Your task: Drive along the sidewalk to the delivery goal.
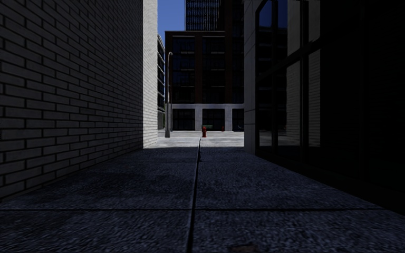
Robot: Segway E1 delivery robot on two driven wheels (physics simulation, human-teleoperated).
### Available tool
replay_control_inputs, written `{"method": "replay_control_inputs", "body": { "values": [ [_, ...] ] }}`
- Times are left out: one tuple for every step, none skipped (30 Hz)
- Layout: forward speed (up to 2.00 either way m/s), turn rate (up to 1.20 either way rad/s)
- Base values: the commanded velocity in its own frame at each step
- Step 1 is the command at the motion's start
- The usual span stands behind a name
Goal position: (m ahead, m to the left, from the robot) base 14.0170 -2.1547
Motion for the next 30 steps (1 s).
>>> {"method": "replay_control_inputs", "body": {
  "values": [
    [2.0,0.0],
    [2.0,0.0],
    [2.0,0.0],
    [2.0,0.0],
    [2.0,0.0],
    [2.0,0.0],
    [2.0,0.0],
    [2.0,0.0],
    [2.0,0.0],
    [2.0,0.0],
    [2.0,0.0],
    [2.0,0.0],
    [2.0,0.0],
    [2.0,0.0],
    [2.0,0.0],
    [2.0,0.0],
    [2.0,0.0],
    [2.0,0.0],
    [2.0,0.0],
    [2.0,0.0],
    [2.0,0.0],
    [2.0,0.0],
    [2.0,0.0],
    [2.0,0.0],
    [2.0,0.0],
    [2.0,0.0],
    [2.0,0.0],
    [2.0,0.0],
    [2.0,0.0],
    [2.0,0.0]
  ]
}}
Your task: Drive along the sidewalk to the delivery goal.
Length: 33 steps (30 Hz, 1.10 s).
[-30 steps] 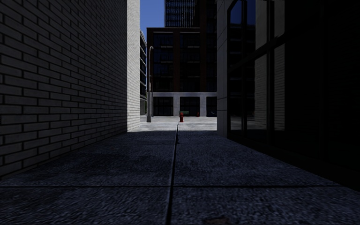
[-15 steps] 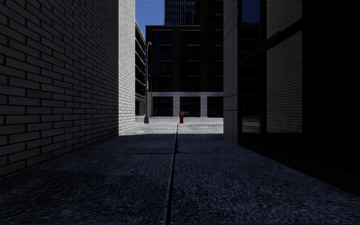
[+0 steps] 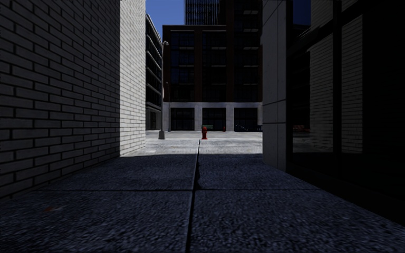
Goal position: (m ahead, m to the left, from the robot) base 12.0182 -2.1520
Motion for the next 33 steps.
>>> {"method": "replay_control_inputs", "body": {
  "values": [
    [2.0,0.0],
    [2.0,0.0],
    [2.0,0.0],
    [2.0,0.0],
    [2.0,0.0],
    [2.0,0.0],
    [2.0,0.0],
    [2.0,0.0],
    [2.0,0.0],
    [2.0,0.0],
    [2.0,0.0],
    [2.0,0.0],
    [2.0,0.0],
    [2.0,0.0],
    [2.0,0.0],
    [2.0,0.0],
    [2.0,0.0],
    [2.0,0.0],
    [2.0,0.0],
    [2.0,0.0],
    [2.0,0.0],
    [2.0,0.0],
    [2.0,0.0],
    [2.0,0.0],
    [2.0,0.0],
    [2.0,0.0],
    [2.0,0.0],
    [2.0,0.0],
    [2.0,0.0],
    [2.0,0.0],
    [2.0,0.0],
    [2.0,-0.01],
    [2.0,-0.01]
  ]
}}
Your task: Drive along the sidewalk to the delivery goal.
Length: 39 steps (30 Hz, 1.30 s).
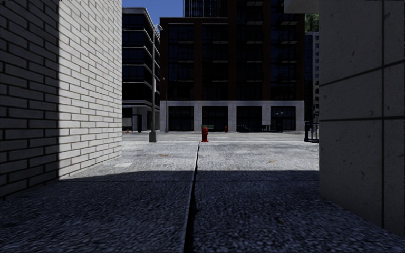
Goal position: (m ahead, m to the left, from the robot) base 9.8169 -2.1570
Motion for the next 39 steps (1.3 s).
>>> {"method": "replay_control_inputs", "body": {
  "values": [
    [2.0,-0.02],
    [2.0,-0.03],
    [2.0,-0.04],
    [2.0,-0.06],
    [2.0,-0.06],
    [2.0,-0.14],
    [2.0,-0.27],
    [2.0,-0.36],
    [2.0,-0.38],
    [2.0,-0.38],
    [2.0,-0.39],
    [2.0,-0.39],
    [2.0,-0.39],
    [2.0,-0.39],
    [2.0,-0.39],
    [2.0,-0.39],
    [2.0,-0.39],
    [2.0,-0.39],
    [2.0,-0.39],
    [2.0,-0.39],
    [2.0,-0.39],
    [2.0,-0.39],
    [2.0,-0.39],
    [2.0,-0.39],
    [2.0,-0.39],
    [2.0,-0.39],
    [2.0,-0.39],
    [2.0,-0.39],
    [2.0,-0.39],
    [2.0,-0.39],
    [2.0,-0.39],
    [2.0,-0.39],
    [2.0,-0.39],
    [2.0,-0.39],
    [2.0,-0.33],
    [2.0,-0.27],
    [2.0,-0.27],
    [2.0,-0.26],
    [2.0,-0.25]
  ]
}}
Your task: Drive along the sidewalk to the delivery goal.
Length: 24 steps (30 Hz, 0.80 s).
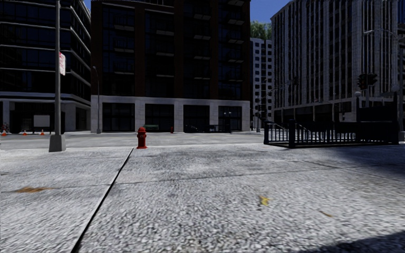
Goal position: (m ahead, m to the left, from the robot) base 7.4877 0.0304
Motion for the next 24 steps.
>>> {"method": "replay_control_inputs", "body": {
  "values": [
    [2.0,-0.25],
    [2.0,-0.25],
    [2.0,-0.25],
    [2.0,-0.25],
    [2.0,-0.25],
    [2.0,-0.25],
    [2.0,-0.24],
    [2.0,-0.21],
    [2.0,-0.21],
    [2.0,-0.2],
    [2.0,-0.12],
    [2.0,-0.01],
    [2.0,0.0],
    [2.0,0.0],
    [2.0,0.0],
    [2.0,0.0],
    [2.0,0.0],
    [2.0,0.0],
    [2.0,0.0],
    [2.0,0.0],
    [2.0,0.0],
    [2.0,0.0],
    [2.0,0.0],
    [2.0,0.0]
  ]
}}
